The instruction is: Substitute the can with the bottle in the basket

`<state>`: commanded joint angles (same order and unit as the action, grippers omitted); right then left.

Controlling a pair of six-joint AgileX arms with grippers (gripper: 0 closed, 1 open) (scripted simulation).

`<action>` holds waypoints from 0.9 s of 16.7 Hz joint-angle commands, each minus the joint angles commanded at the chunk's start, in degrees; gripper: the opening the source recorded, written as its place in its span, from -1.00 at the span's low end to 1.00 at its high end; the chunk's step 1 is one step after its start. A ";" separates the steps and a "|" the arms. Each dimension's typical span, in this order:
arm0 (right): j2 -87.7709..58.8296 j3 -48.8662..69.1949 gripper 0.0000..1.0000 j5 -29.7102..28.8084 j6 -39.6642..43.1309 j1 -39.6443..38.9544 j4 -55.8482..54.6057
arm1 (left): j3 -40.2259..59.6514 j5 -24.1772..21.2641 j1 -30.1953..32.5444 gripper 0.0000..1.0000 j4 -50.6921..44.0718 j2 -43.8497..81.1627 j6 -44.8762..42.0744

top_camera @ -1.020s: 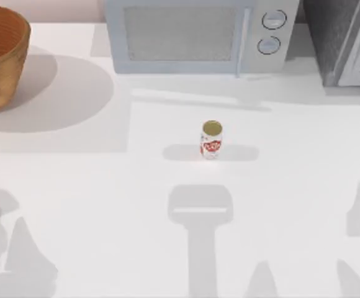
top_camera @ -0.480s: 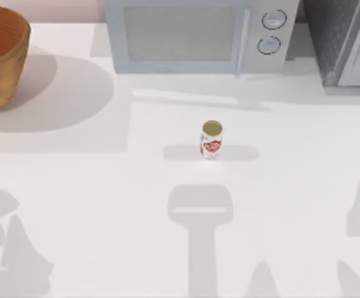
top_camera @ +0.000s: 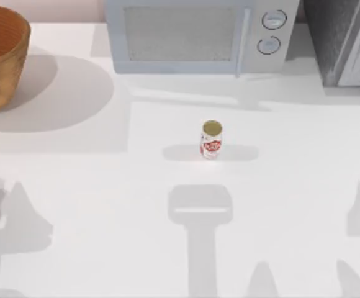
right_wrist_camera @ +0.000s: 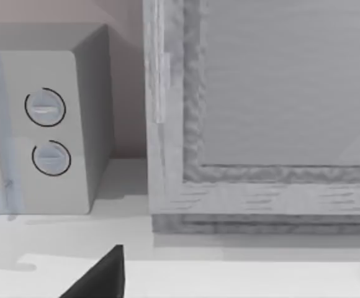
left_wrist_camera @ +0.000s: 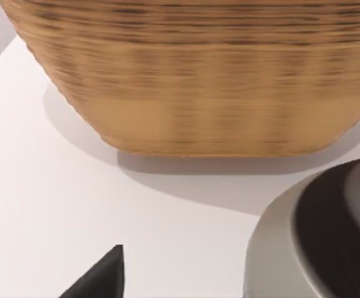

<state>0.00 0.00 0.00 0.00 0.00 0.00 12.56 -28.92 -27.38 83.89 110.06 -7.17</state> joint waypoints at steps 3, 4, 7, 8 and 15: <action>0.00 0.00 1.00 0.00 0.00 0.00 0.00 | 0.00 0.00 0.00 1.00 0.00 0.00 0.00; 0.00 0.00 1.00 0.00 0.00 0.00 0.00 | 0.00 0.00 0.00 0.85 0.00 0.00 0.00; 0.00 0.00 1.00 0.00 0.00 0.00 0.00 | 0.00 0.00 0.00 0.40 0.00 0.00 0.00; 0.00 0.00 1.00 0.00 0.00 0.00 0.00 | 0.00 0.00 0.00 0.25 0.00 0.00 0.00; 0.00 0.00 1.00 0.00 0.00 0.00 0.00 | 0.00 0.00 0.00 -0.81 0.00 0.00 0.00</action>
<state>0.00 0.00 0.00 0.00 0.00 0.00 12.56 -28.92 -27.38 83.89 110.06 -7.17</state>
